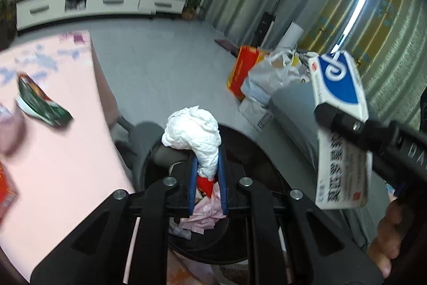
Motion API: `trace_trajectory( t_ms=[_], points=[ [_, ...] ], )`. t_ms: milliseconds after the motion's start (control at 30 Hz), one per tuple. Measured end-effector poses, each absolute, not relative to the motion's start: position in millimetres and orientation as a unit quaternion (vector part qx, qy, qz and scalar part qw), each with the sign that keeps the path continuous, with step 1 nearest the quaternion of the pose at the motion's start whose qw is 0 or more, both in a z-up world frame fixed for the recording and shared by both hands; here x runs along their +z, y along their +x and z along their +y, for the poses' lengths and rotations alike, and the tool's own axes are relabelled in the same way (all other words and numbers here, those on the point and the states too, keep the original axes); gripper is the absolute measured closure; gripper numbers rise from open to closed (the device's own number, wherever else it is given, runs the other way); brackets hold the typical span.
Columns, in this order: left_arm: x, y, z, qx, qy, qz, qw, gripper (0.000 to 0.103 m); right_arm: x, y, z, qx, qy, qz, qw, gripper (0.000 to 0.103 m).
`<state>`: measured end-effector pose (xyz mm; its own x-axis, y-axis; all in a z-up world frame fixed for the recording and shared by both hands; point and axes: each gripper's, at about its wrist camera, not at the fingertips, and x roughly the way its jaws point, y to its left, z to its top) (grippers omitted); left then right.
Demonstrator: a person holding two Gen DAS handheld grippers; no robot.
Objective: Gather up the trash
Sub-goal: 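Carry the tissue and medicine box over the black bin, then open the right tool to drop the medicine box while the left tool releases the tissue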
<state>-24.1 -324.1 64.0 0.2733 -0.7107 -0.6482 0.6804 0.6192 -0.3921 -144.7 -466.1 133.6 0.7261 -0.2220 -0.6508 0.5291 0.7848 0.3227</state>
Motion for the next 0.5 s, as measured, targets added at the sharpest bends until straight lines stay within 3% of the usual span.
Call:
trace_trajectory(
  t_ms=[333, 500],
  points=[
    [33, -20, -334, -0.450, -0.019, 0.456, 0.767, 0.089, 103, -127, -471, -0.227, 0.233, 0.366, 0.872, 0.081],
    [31, -26, -341, -0.465, -0.006, 0.461, 0.756, 0.089, 107, -133, -472, -0.241, 0.231, 0.357, 0.872, 0.081]
  ],
)
